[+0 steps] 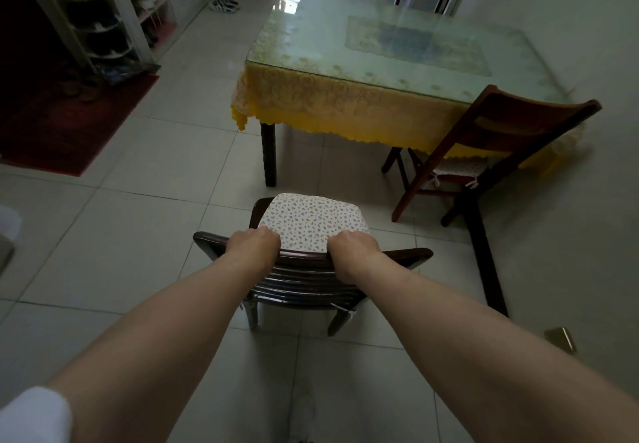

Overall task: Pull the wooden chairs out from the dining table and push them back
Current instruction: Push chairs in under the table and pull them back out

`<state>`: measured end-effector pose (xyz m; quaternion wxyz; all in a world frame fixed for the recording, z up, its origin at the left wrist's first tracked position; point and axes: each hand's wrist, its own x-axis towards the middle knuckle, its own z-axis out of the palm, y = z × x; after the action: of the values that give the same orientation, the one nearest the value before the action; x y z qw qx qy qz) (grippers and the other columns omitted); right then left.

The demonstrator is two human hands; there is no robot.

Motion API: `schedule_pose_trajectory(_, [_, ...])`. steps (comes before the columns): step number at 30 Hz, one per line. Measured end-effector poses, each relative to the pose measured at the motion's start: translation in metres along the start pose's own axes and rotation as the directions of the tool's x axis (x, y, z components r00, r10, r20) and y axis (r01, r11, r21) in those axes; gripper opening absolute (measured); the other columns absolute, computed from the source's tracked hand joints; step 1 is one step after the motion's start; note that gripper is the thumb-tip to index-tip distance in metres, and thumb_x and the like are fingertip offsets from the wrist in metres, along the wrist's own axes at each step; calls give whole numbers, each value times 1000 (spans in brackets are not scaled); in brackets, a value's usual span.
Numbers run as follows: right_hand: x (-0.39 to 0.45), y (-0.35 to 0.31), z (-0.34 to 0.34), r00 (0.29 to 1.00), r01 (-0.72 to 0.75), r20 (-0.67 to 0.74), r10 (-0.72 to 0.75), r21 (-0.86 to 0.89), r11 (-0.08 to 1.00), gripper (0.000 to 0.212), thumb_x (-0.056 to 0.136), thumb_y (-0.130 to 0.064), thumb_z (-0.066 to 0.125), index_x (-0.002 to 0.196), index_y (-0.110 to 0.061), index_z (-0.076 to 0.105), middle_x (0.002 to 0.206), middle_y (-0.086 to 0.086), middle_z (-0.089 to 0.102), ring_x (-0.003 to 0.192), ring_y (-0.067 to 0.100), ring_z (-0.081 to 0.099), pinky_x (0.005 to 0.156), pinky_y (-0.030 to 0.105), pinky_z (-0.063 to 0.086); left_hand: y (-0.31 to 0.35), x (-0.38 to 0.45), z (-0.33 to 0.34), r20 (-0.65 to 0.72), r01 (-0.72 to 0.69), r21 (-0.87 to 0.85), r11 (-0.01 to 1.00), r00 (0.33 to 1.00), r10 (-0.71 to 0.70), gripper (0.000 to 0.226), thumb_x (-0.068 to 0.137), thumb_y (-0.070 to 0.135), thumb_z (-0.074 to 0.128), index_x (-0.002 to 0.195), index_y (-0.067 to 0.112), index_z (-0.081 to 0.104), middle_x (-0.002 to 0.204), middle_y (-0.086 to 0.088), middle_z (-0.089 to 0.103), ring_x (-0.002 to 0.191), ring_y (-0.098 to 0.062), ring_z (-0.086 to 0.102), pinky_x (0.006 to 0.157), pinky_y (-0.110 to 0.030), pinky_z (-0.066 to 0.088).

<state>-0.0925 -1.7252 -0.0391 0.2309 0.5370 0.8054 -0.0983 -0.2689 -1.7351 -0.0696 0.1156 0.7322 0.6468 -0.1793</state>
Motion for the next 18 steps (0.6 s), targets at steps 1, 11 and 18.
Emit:
schedule_pose_trajectory(1, [-6, -6, 3, 1000, -4, 2, 4, 1, 1000, 29, 88, -8, 57, 116, -13, 60, 113, 8, 59, 102, 28, 58, 75, 36, 49, -1, -6, 3, 1, -1, 3, 1000, 1000, 1, 24, 90, 10, 61, 111, 21, 66, 106, -4, 61, 92, -23, 63, 77, -35, 51])
schedule_pose_trajectory(11, [-60, -53, 36, 999, -44, 2, 44, 23, 999, 30, 86, -6, 58, 115, -12, 61, 115, 8, 59, 103, 27, 58, 79, 37, 52, -9, -69, 37, 10, -48, 17, 999, 999, 48, 31, 89, 7, 60, 116, 21, 65, 112, -6, 62, 100, -26, 63, 79, -36, 47])
schedule_pose_trajectory(18, [-87, -72, 53, 998, -59, -4, 59, 24, 998, 30, 87, -7, 58, 117, -11, 60, 118, 9, 59, 106, 28, 58, 79, 37, 51, -9, -102, 50, 21, -57, 24, 998, 998, 57, 32, 90, 7, 58, 118, 20, 64, 112, -6, 61, 100, -26, 62, 79, -36, 47])
